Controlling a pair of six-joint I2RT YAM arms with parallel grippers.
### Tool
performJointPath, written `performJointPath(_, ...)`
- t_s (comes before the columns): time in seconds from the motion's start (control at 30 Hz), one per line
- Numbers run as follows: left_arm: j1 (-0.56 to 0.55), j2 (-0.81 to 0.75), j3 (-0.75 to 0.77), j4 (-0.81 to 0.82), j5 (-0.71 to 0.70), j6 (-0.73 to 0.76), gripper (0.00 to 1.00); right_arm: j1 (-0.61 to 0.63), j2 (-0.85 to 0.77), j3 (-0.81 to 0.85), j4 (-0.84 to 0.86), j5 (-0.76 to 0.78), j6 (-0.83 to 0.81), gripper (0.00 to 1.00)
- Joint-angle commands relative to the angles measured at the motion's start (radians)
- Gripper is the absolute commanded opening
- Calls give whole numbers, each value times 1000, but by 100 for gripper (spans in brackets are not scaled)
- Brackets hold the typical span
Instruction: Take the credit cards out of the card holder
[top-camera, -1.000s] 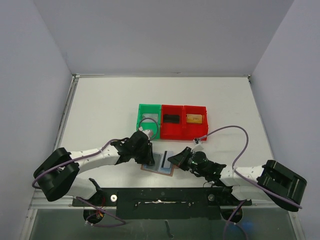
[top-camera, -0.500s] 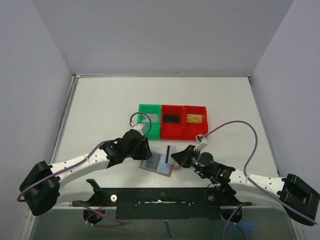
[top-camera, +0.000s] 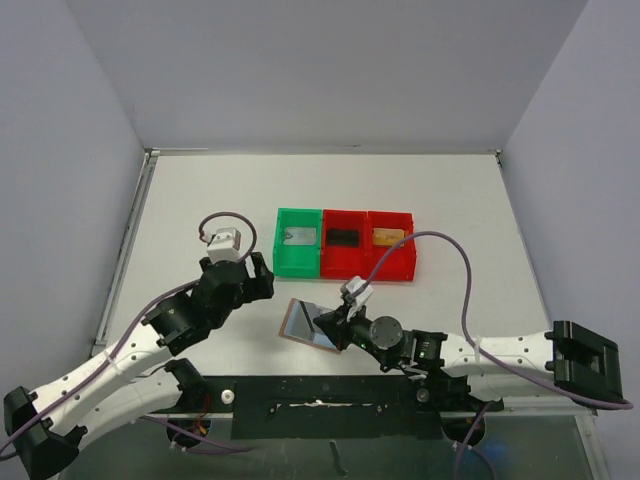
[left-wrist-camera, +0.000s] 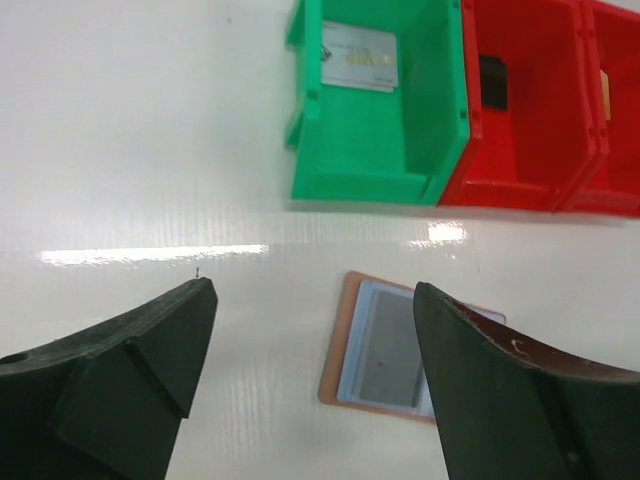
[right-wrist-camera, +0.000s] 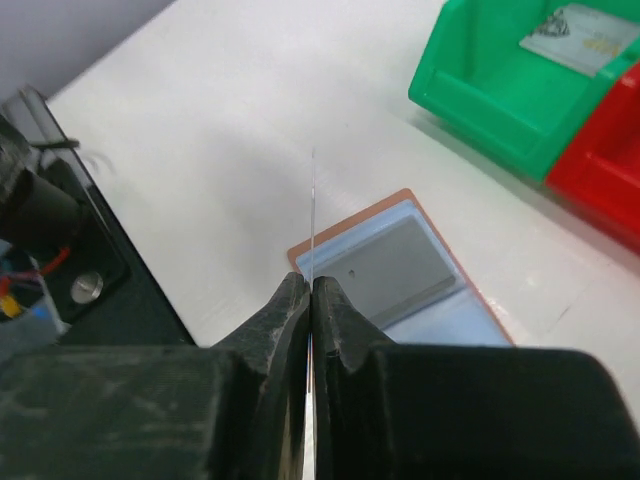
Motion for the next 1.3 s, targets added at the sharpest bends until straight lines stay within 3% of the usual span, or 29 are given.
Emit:
performJointPath(0.0, 23, -73, 28, -43, -166, 69, 82, 77, 43, 77, 101, 129, -367, 0)
performJointPath(0.1, 76, -78, 6, -40, -147, 99, 93, 90, 65, 122, 40, 201, -456, 0)
performJointPath(0.23, 252, -44, 6, -2, 28, 136, 95, 78, 78, 186, -10, 290, -579, 0)
performJointPath(0.37, 435, -2, 7, 35, 226, 173, 95, -36, 97, 265, -114, 247, -600, 0)
performJointPath(0.47, 517, 15, 36, 20, 263, 225, 95, -135, 116, 358, -227, 146, -564, 0)
performJointPath(0.63, 527, -23, 35, 38, 152, 270, 95, -210, 142, 418, -191, 10, -630, 0)
performJointPath(0.87, 526, -75, -7, 107, 124, 295, 95, -301, 290, 576, -323, -48, -694, 1)
performJointPath(1.27, 526, -74, -29, 114, 76, 309, 95, -388, 550, 799, -393, -217, -852, 0)
